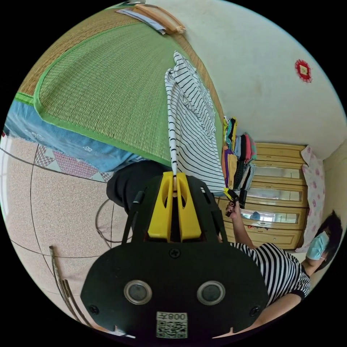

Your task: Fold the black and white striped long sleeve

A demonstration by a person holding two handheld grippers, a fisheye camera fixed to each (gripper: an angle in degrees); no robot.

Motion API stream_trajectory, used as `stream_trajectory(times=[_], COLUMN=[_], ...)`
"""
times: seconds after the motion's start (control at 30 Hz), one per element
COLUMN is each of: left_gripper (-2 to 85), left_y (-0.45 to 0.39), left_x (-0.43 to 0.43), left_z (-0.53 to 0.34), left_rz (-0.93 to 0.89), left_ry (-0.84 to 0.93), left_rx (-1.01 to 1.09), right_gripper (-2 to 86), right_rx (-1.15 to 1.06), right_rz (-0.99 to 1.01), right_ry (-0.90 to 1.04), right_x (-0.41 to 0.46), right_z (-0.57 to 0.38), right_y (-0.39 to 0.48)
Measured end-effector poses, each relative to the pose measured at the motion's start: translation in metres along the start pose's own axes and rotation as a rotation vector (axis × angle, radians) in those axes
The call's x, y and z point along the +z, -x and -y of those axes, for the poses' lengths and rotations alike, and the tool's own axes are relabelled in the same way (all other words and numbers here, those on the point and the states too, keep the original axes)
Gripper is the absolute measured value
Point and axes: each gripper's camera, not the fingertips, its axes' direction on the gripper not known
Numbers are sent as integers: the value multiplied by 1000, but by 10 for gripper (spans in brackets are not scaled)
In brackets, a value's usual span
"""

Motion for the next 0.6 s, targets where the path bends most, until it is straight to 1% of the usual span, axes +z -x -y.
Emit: stream_trajectory(times=[0.27, 0.6], left_gripper=[11, 12], left_y=[18, 34], left_x=[-18, -49], left_z=[-34, -79], left_rz=[-81, -194], left_ry=[-12, -34], left_rx=[48, 70], right_gripper=[15, 16], right_rx=[-70, -68], right_rz=[44, 120], right_ry=[-23, -79], right_x=[-32, -58], right_z=[-34, -103], right_y=[17, 5])
